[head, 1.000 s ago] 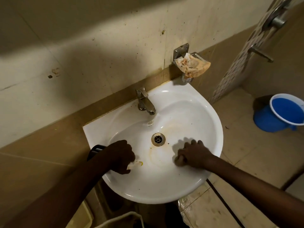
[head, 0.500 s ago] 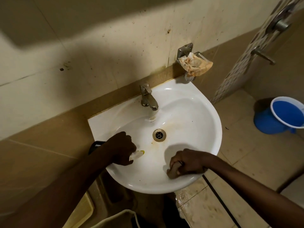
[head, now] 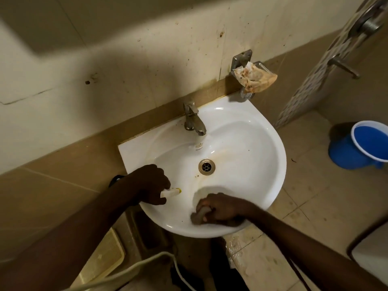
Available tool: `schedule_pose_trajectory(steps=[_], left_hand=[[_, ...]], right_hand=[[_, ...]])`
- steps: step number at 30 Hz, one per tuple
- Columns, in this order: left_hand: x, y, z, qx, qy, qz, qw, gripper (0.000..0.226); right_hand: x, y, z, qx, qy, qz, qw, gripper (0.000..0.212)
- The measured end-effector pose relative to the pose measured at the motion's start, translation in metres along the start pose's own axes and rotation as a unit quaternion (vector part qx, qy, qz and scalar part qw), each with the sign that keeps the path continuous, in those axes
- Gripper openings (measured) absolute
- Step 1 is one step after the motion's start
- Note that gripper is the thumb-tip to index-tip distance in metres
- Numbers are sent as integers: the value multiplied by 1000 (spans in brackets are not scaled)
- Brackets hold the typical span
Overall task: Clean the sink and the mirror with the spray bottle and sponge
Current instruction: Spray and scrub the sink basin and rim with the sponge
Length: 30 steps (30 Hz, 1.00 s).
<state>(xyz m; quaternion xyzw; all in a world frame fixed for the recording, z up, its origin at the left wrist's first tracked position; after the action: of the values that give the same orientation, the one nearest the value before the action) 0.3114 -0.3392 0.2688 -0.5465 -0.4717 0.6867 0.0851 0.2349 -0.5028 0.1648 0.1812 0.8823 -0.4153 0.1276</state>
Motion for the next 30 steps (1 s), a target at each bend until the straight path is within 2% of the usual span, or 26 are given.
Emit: schedule_pose_trajectory(steps=[2,4,8,10,13,15,18,20,22,25,27,30], left_hand=[[3,-7,8,32,8,-33,999,50],[13,-15,14,60,17,-74,995,46],[36,-32,25,102,26,-77,991,31],[42,-35,30,105,13,-64,992,28],[45,-38,25,91,1,-37,995,31],[48,-38,15,79,-21,-24,996,27],[40,-40,3,48,-18,5,999,37],[37,-40,-4,32,-19,23,999,39],[36,-42,-10,13,-19,24,999,38],[44,-45,-22,-9,-38,17,999,41],[48,-48,-25,-7,-40,19,999,42],[54,-49,-28,-4,-53,10,999,39]], right_hand=[[1,-27,-5,-43,21,-56,997,33],[1,-31,-5,-56,30,-65,996,34],[5,10,-15,-72,32,16,997,36],[3,18,-15,-75,43,26,996,37],[0,-6,-9,-91,41,-31,995,35],[2,-22,-7,-111,25,-28,993,34],[10,-6,-32,-129,58,13,990,34],[12,17,-54,-143,84,65,984,35],[8,20,-62,-141,89,77,983,37],[6,-13,-42,-110,30,30,993,36],[10,-33,-32,-103,-27,27,994,33],[21,-25,-56,-120,-108,114,980,33]])
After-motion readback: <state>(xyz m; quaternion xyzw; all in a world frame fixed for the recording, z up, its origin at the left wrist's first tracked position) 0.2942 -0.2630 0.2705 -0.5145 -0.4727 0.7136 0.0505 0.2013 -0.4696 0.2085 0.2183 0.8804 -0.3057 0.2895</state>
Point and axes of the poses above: each hand's wrist, its own y-axis towards the middle knuckle, its own x-axis out of the palm, z = x × y, the point moved 5 cm from there along y, towards the middle knuckle, and after that the axes turned 12 degrees about -z, right-handed, at the moved point
